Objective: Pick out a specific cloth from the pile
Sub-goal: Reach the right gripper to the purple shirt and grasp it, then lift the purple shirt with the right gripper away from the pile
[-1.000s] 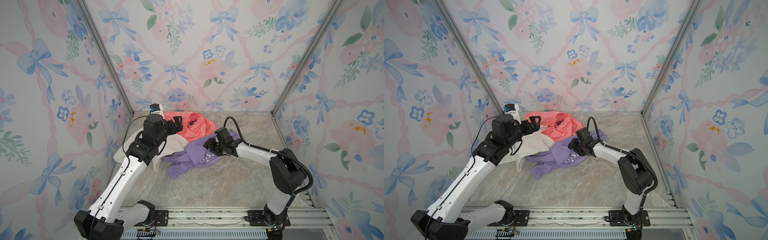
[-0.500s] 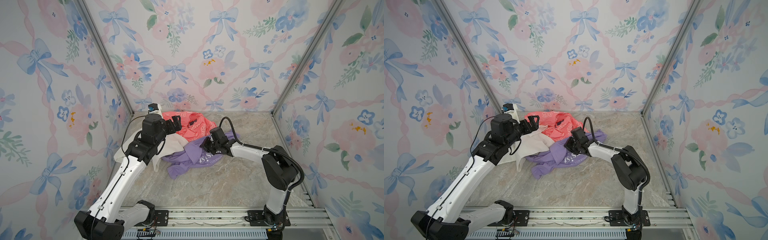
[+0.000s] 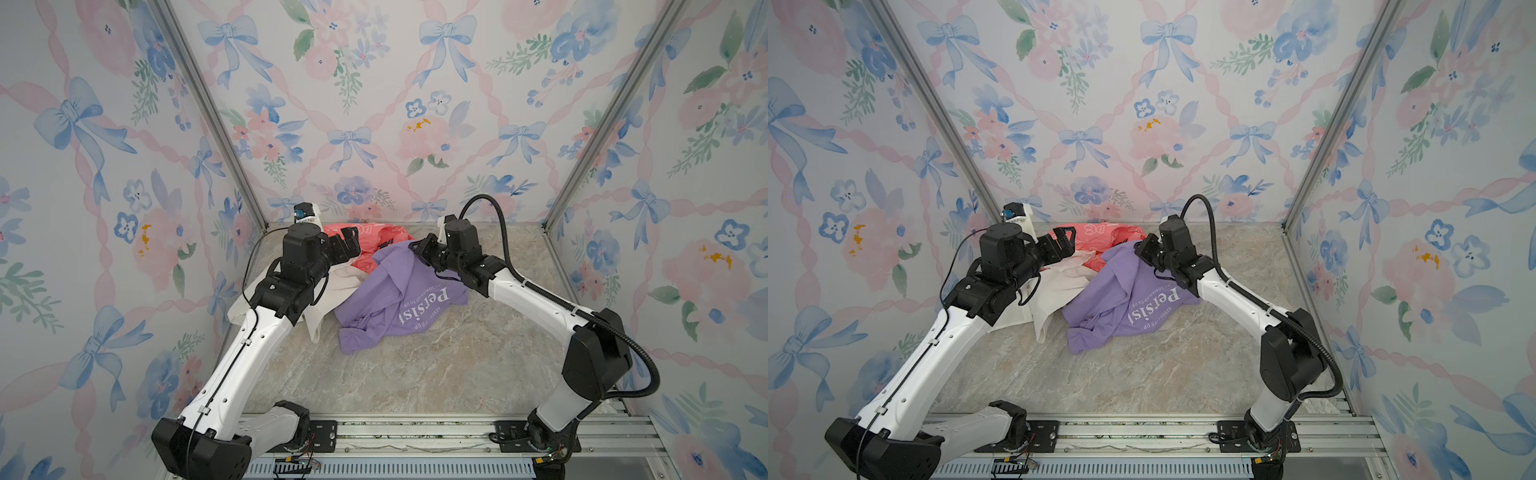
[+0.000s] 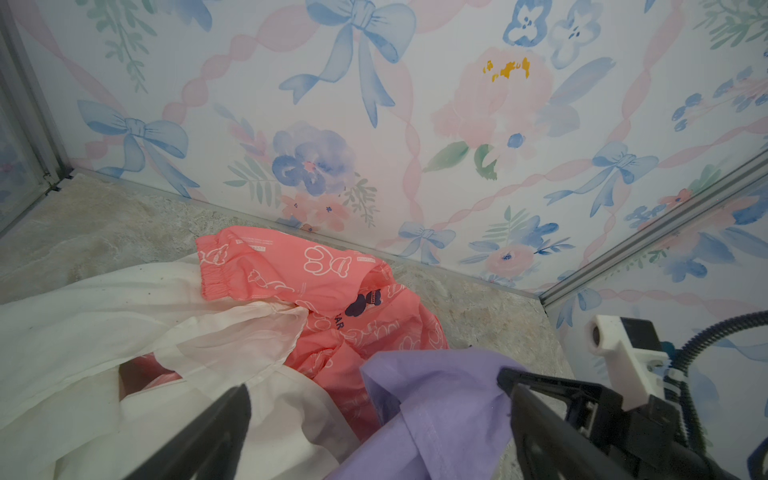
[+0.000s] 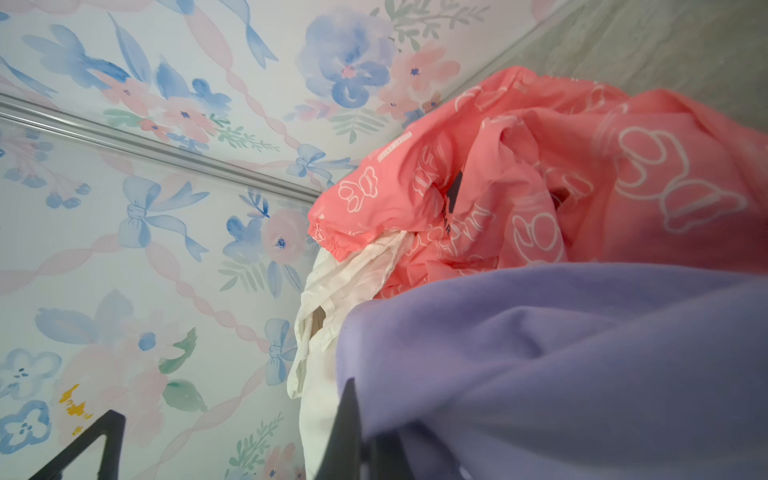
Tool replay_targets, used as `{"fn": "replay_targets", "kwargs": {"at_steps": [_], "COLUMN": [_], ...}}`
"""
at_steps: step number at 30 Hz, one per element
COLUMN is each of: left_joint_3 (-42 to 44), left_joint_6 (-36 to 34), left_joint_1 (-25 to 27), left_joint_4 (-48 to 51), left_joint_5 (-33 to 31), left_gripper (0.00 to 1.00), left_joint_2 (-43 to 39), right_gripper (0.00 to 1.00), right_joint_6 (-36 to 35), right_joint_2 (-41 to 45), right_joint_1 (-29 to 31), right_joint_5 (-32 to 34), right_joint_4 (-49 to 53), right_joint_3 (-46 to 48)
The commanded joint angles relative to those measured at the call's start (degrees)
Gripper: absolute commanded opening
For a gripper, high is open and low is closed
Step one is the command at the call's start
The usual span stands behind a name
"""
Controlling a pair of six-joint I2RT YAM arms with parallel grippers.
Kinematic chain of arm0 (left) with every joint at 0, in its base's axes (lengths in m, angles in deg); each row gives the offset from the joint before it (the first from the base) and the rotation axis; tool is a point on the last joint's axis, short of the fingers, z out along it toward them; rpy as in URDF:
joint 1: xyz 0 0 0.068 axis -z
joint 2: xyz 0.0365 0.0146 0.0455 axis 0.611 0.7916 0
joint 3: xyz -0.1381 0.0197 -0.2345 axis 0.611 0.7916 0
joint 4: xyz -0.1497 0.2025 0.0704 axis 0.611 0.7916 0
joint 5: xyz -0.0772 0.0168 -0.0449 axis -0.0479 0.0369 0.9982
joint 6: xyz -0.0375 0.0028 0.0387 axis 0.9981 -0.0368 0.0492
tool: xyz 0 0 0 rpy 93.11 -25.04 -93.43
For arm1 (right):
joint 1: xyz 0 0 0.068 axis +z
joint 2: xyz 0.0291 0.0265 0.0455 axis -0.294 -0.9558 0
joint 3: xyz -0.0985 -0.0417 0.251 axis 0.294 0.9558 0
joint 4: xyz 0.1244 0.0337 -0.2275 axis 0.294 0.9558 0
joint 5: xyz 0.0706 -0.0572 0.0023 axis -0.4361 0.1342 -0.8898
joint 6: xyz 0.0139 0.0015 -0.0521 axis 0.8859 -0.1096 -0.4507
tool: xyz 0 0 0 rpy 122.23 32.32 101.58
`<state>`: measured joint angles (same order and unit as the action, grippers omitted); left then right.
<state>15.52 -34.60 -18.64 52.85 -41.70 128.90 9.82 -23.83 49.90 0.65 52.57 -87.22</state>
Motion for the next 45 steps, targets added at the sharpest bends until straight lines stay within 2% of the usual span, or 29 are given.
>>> {"fn": "replay_targets", "kwargs": {"at_steps": [1, 11, 20, 27, 29, 34, 37, 42, 45], "left_joint_3": [-1.3, -0.2, -0.4, -0.7, -0.6, -0.5, -0.1, 0.9, 1.2], "left_joint_6": [-1.5, -1.3, -2.0, -3.3, -3.7, -3.9, -3.6, -3.3, -2.9], "left_joint_1": [-0.5, -0.7, -0.9, -1.6, -1.9, -2.6, -2.7, -2.9, -2.9], "left_joint_4": [-0.6, -1.1, -1.4, -1.7, -1.8, -1.9, -2.2, -3.1, -3.3], "left_joint_5": [-0.2, -0.2, 0.6, 1.1, 1.1, 1.3, 1.2, 1.2, 1.3], "left_gripper": [0.98, 0.98, 0.98, 0.98, 0.98, 0.98, 0.98, 0.98, 0.98], "left_joint_2": [-0.1, -0.4, 0.4, 0.4, 0.4, 0.3, 0.0, 0.0, 0.3], "right_gripper": [0.00, 0.00, 0.00, 0.00, 0.00, 0.00, 0.00, 0.00, 0.00], "right_joint_6": [-3.6, -7.8, -9.4, -8.0, -6.5, -4.4, -3.7, -4.7, -7.1], "right_joint_2": [3.6, 9.3, 10.0, 1.3, -3.9, -12.1, -15.2, -15.5, -12.2], "right_joint_1": [-2.1, -10.4, -22.7, -30.4, -31.9, -33.4, -33.7, -34.9, -36.1], "right_joint_5": [0.9, 0.9, 0.2, -4.0, -6.1, -10.0, -12.8, -15.4, -14.7], "right_joint_4": [-1.5, -3.3, -2.2, -2.0, -1.8, 0.7, 1.7, 2.0, 1.5], "right_joint_3": [-3.3, -8.8, -15.8, -30.0, -35.7, -47.9, -51.9, -49.5, -41.4]}}
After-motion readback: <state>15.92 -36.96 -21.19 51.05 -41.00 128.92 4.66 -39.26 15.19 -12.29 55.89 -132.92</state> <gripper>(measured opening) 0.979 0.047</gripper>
